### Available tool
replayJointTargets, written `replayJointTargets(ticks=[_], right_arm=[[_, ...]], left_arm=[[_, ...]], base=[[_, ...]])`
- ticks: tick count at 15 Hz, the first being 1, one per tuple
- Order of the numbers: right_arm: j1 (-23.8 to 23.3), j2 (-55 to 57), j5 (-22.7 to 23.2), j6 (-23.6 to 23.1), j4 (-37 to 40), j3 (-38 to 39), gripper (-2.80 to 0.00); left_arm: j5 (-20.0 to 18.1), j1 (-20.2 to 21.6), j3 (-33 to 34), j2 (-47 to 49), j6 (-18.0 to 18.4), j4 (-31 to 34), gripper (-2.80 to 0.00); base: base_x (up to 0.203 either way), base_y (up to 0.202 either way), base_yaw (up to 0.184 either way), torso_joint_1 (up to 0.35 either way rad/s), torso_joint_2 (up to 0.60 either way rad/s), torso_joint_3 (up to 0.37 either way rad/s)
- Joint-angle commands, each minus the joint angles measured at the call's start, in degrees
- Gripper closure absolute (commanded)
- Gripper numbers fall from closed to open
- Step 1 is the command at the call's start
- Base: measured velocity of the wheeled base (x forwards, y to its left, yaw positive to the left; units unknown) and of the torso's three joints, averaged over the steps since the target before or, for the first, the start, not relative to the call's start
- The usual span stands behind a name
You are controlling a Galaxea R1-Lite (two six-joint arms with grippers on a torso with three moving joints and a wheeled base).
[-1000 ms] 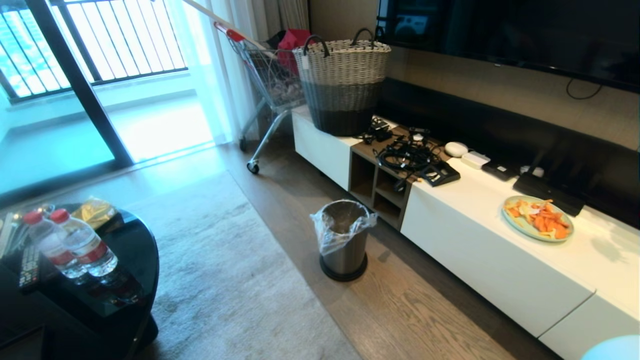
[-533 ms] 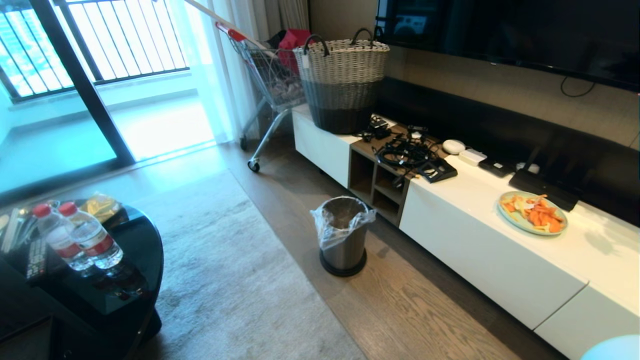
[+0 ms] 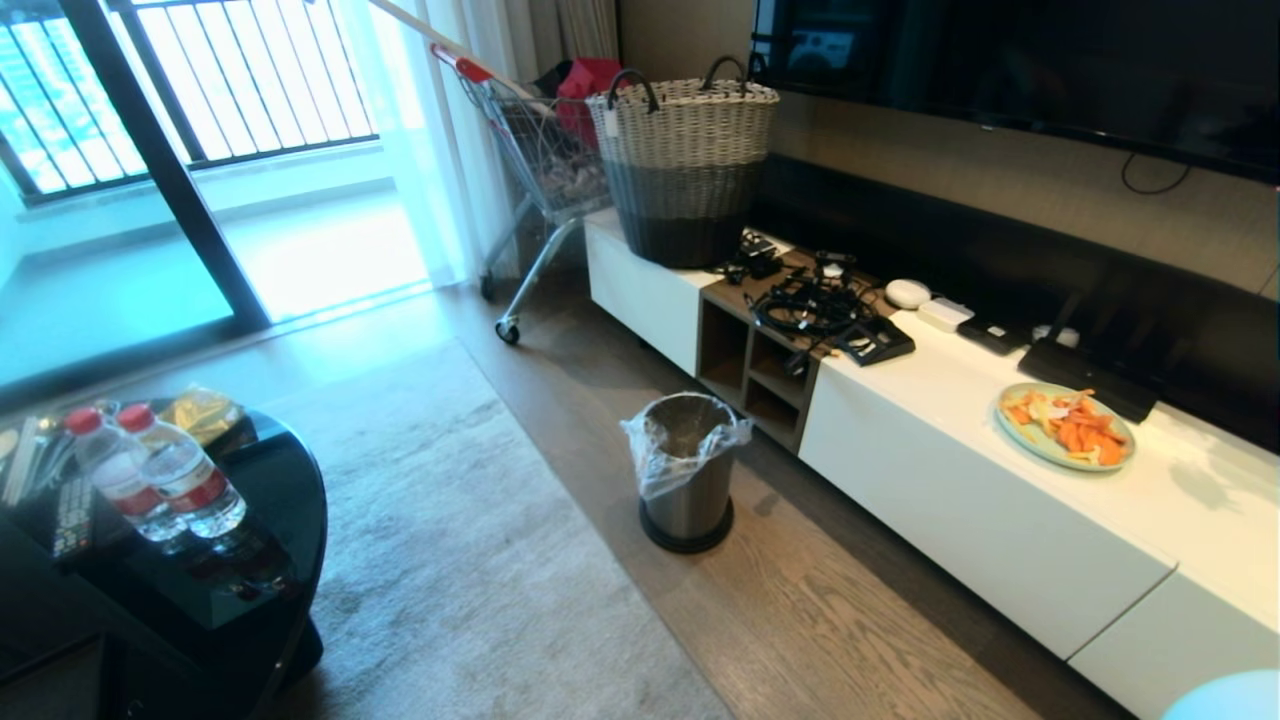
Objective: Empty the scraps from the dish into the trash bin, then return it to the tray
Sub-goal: Put the bowl back to the table
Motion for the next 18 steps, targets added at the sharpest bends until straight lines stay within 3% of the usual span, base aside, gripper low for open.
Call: replayJointTargets(ticks=[1,18], right_arm=[[0.0,0.0,0.0,0.0,0.0,0.0,0.00],[0.0,0.0,0.0,0.0,0.0,0.0,0.00]], left_arm=[[0.0,0.0,0.0,0.0,-0.1,0.0,0.00],[0.0,0.0,0.0,0.0,-0.1,0.0,0.00]], base=[[0.000,0.000,0.000,0.000,0.00,0.000],[0.000,0.000,0.000,0.000,0.00,0.000]])
